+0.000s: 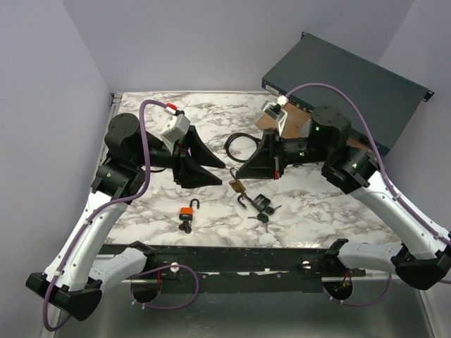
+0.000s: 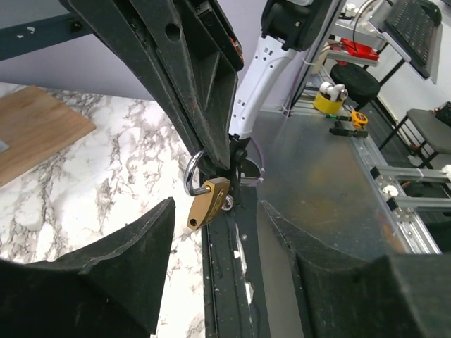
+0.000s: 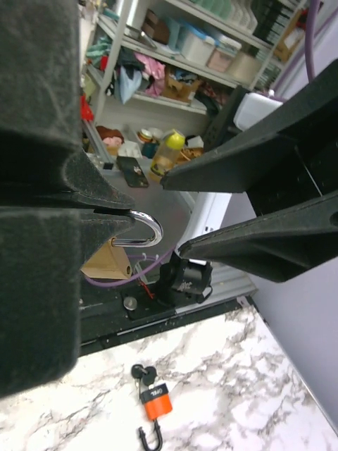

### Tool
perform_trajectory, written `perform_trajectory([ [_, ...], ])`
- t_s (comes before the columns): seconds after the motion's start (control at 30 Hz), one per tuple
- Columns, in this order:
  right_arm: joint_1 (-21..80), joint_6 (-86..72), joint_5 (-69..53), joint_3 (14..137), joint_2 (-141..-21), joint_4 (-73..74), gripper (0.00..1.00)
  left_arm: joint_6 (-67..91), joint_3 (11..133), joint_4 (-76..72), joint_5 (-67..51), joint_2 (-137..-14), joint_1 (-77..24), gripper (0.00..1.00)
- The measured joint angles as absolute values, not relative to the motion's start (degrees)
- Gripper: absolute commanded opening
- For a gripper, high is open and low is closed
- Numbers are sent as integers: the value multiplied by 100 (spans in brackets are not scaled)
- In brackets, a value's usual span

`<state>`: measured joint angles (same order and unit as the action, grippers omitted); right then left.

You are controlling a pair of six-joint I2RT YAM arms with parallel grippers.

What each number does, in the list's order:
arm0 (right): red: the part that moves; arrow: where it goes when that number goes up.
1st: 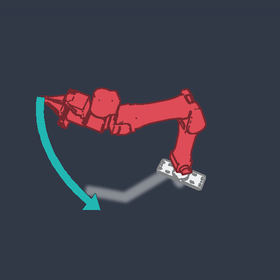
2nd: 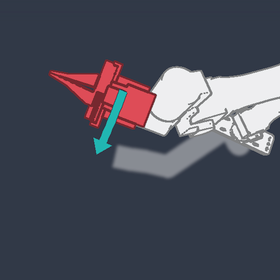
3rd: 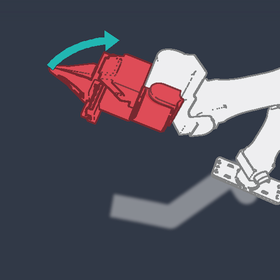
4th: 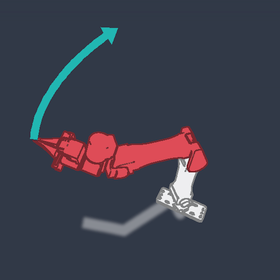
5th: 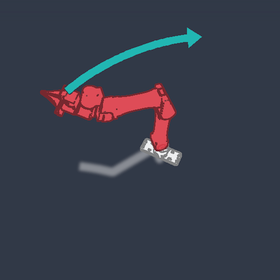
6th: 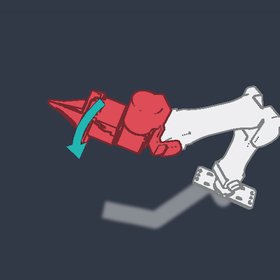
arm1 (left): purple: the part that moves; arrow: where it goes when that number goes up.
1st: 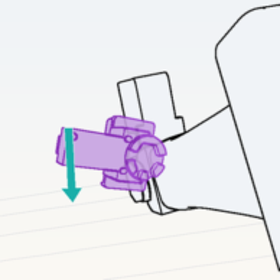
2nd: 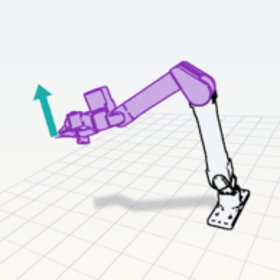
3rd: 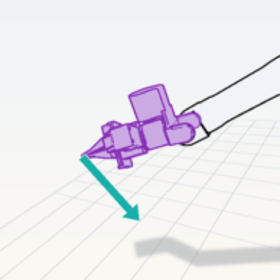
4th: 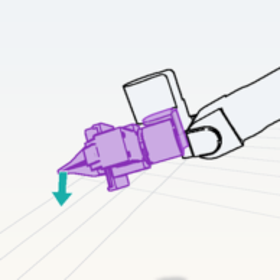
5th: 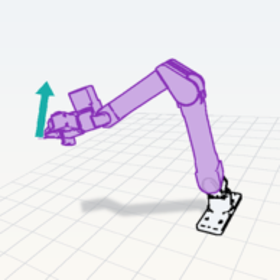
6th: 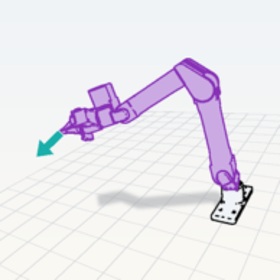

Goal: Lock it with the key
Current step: Lock the lock.

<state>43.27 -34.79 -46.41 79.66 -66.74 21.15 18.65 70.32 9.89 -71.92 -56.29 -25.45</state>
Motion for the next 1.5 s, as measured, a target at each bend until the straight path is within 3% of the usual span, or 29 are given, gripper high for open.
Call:
perform_trajectory([
  [0.97, 4357, -3642, -5179, 8123, -7190, 1855, 1, 1804, 7083, 1240, -7430, -5970, -2589, 24],
  [1.2, 4392, -3638, -5196, 8128, -7240, 1859, 1, 1702, 7087, 1352, -7422, -6025, -2635, 16],
  [1.33, 4394, -3603, -5201, 8128, -7255, 1874, 1, 1684, 7087, 1391, -7413, -6047, -2639, 0],
  [1.43, 4418, -3570, -5201, 8128, -7255, 1916, 1, 1669, 7087, 1457, -7404, -6055, -2646, 0],
  [1.5, 4418, -3529, -5196, 8128, -7255, 1944, 9, 1671, 7087, 1485, -7387, -6055, -2655, 0],
])
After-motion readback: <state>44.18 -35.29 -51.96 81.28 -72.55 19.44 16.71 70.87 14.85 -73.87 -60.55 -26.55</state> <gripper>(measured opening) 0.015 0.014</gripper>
